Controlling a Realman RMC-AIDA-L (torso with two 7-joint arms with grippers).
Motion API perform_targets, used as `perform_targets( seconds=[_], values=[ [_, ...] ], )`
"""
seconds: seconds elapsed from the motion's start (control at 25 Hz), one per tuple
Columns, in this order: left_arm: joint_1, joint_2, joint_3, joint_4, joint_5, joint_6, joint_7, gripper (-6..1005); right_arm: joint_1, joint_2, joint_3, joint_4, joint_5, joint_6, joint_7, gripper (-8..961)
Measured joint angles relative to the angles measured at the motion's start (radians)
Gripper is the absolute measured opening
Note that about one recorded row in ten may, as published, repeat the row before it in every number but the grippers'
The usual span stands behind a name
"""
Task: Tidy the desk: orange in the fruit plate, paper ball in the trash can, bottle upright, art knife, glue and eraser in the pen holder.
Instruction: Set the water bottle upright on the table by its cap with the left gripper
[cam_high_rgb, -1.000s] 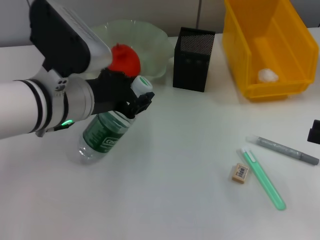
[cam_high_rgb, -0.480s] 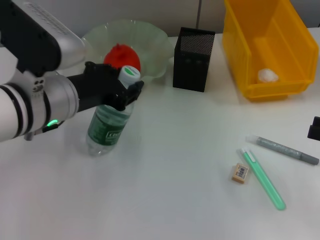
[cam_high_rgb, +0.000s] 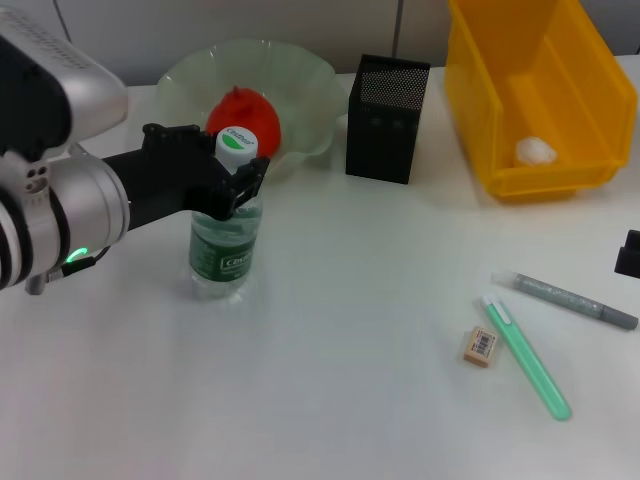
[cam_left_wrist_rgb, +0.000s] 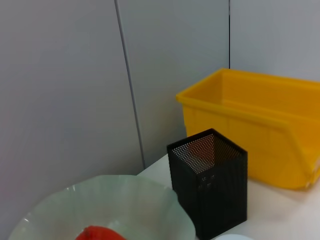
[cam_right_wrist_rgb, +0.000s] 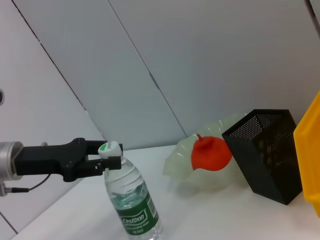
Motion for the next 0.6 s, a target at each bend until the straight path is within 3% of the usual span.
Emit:
perform_targets(
  seconds=[0.6],
  values=[
    [0.111,-0.001,-0.090,0.057,-0.472,-0.019,0.400,487,0.007,0.000,0.000,0.000,-0.001,0.000,0.002,488]
  ],
)
